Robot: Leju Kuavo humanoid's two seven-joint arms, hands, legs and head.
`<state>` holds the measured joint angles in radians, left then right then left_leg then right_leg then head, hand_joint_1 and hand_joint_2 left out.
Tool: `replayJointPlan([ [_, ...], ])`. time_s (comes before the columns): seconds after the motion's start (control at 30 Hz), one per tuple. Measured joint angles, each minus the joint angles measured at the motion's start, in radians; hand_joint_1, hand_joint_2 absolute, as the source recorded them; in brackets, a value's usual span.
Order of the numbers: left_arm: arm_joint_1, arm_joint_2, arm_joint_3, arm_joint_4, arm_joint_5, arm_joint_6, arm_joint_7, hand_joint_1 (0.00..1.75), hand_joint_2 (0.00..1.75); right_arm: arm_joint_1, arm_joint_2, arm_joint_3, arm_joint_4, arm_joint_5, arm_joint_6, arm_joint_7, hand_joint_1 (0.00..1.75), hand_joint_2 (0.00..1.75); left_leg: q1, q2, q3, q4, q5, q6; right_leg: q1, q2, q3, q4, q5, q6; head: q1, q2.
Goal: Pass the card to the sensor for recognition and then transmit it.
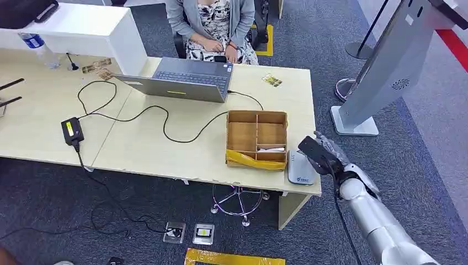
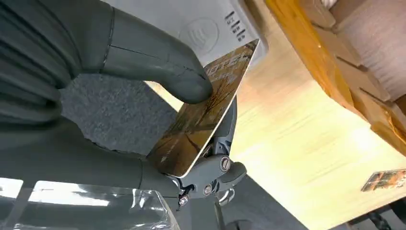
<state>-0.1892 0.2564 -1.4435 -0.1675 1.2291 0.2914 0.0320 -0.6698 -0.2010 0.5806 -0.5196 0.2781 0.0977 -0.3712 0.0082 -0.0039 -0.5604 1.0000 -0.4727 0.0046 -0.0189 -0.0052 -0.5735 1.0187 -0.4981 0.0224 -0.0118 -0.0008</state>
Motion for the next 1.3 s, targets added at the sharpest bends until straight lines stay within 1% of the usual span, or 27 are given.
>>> replayJointPlan([
  [0.27,0.002,0.000,0.000,0.000,0.011,0.002,0.019,0.00,0.00,0.025,-0.028,0.002,-0.012,-0.073,0.007,0.002,1.75,1.75,0.000,0.000,0.000,0.000,0.000,0.000,0.000,0.000,0.000,0.000,0.000,0.000,0.000,0.000],
  [0.43,0.002,0.000,0.002,0.000,0.024,0.012,0.027,0.00,0.00,0.027,-0.045,0.004,-0.015,-0.085,-0.010,-0.008,1.75,1.75,0.000,0.000,0.000,0.000,0.000,0.000,0.000,0.000,0.000,0.000,0.000,0.000,0.000,0.000],
  [0.53,0.002,0.000,0.003,0.000,0.032,0.017,0.027,0.00,0.00,0.022,-0.061,0.005,-0.015,-0.106,-0.010,-0.017,1.75,1.75,0.000,0.000,0.000,0.000,0.000,0.000,0.000,0.000,0.000,0.000,0.000,0.000,0.000,0.000],
  [0.8,0.002,0.000,0.004,0.000,0.034,0.019,0.027,0.00,0.00,0.017,-0.098,0.017,-0.015,-0.110,-0.011,-0.024,1.75,1.75,0.000,0.000,0.000,0.000,0.000,0.000,0.000,0.000,0.000,0.000,0.000,0.000,0.000,0.000],
  [1.0,0.002,0.000,0.004,0.000,0.038,0.022,0.027,0.00,0.00,0.020,-0.108,0.027,-0.015,-0.127,-0.013,-0.051,1.75,1.75,0.000,0.000,0.000,0.000,0.000,0.000,0.000,0.000,0.000,0.000,0.000,0.000,0.000,0.000],
  [1.07,0.002,0.000,0.004,0.000,0.038,0.023,0.027,0.00,0.00,0.027,-0.107,0.034,-0.029,-0.132,-0.011,-0.042,1.75,1.75,0.000,0.000,0.000,0.000,0.000,0.000,0.000,0.000,0.000,0.000,0.000,0.000,0.000,0.000],
  [1.3,0.002,0.001,0.004,0.000,0.030,0.022,0.027,0.00,0.00,0.073,-0.103,0.070,-0.133,-0.164,-0.011,0.026,1.75,1.75,0.000,0.000,0.000,0.000,0.000,0.000,0.000,0.000,0.000,0.000,0.000,0.000,0.000,0.000],
])
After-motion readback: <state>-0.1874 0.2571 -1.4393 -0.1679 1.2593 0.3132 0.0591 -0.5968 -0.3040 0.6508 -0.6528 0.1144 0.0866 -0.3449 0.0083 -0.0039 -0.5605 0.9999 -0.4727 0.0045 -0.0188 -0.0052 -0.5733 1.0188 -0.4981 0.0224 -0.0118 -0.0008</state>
